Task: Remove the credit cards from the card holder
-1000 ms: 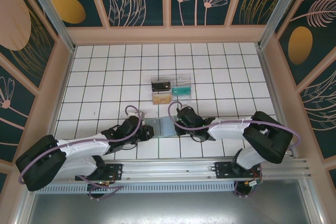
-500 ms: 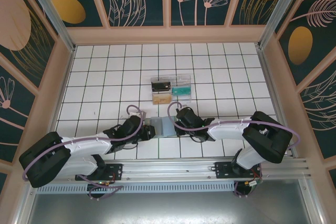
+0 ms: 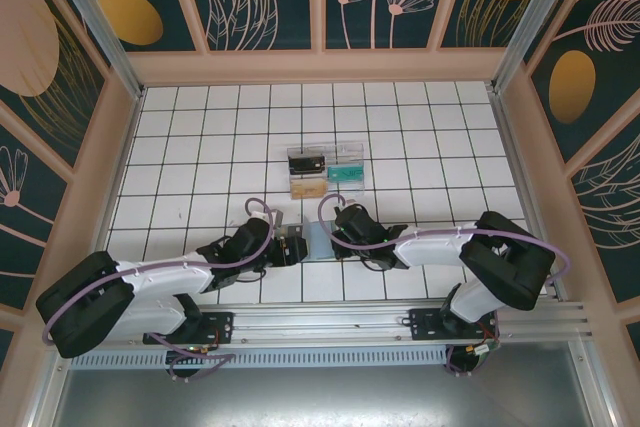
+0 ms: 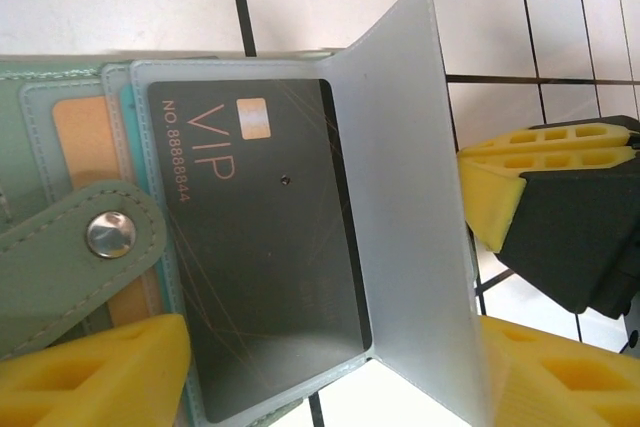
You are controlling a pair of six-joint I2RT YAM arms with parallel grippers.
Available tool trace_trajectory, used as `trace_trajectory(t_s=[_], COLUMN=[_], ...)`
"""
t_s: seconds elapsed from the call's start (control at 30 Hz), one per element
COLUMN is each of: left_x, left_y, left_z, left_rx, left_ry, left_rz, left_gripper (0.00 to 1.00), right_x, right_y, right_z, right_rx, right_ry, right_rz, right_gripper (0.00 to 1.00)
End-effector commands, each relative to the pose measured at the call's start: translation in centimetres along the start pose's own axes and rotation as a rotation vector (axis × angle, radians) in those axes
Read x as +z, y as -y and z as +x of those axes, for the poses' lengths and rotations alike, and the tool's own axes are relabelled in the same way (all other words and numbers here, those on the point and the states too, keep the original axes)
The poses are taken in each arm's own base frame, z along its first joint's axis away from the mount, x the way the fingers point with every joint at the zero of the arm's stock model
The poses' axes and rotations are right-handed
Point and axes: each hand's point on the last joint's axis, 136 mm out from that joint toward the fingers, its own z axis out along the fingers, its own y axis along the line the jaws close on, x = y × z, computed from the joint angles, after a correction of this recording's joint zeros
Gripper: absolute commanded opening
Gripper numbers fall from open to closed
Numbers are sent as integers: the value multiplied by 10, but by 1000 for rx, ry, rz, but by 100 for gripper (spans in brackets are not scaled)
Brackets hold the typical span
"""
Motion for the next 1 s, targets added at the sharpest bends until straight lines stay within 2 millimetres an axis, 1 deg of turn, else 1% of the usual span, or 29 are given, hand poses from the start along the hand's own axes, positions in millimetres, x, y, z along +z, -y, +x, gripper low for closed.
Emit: trace_trajectory(t_s=[0.0, 0.07, 0.1, 0.3, 0.47, 0.57, 0.6, 0.67, 0.77, 0.87, 0.97], left_x=[-2, -1, -1, 6, 17, 26, 30, 35, 35, 30, 20], left_y=[15, 21, 24, 46, 63, 75, 77, 77, 69, 62, 52], left_z=[-9, -13, -14, -23, -21, -15, -13, -9, -11, -16, -22], left_rx=[25, 33, 37, 49, 51, 71, 79, 81, 69, 72, 70], left_ry=[15, 20, 22, 21, -4, -28, -38, -50, -35, -2, 40], left_rz=[37, 50, 58, 116, 166, 186, 180, 167, 134, 88, 43], left_gripper=[77, 80, 80, 75, 65, 57, 56, 53, 49, 47, 46], right_x=[5, 6, 6, 4, -6, -13, -16, -20, -27, -31, -33], right_y=[-2, -2, -2, -1, 6, 12, 15, 17, 20, 20, 14], right_z=[12, 11, 12, 11, 4, 0, -2, -4, -6, -8, -12], right_rx=[2, 3, 4, 12, 32, 51, 59, 74, 96, 110, 113], right_ry=[-43, -42, -43, -31, 19, 53, 64, 78, 97, 110, 115], right_rz=[2, 2, 3, 7, 25, 48, 54, 54, 46, 34, 11], right_gripper=[12, 12, 12, 11, 11, 11, 11, 12, 12, 13, 13])
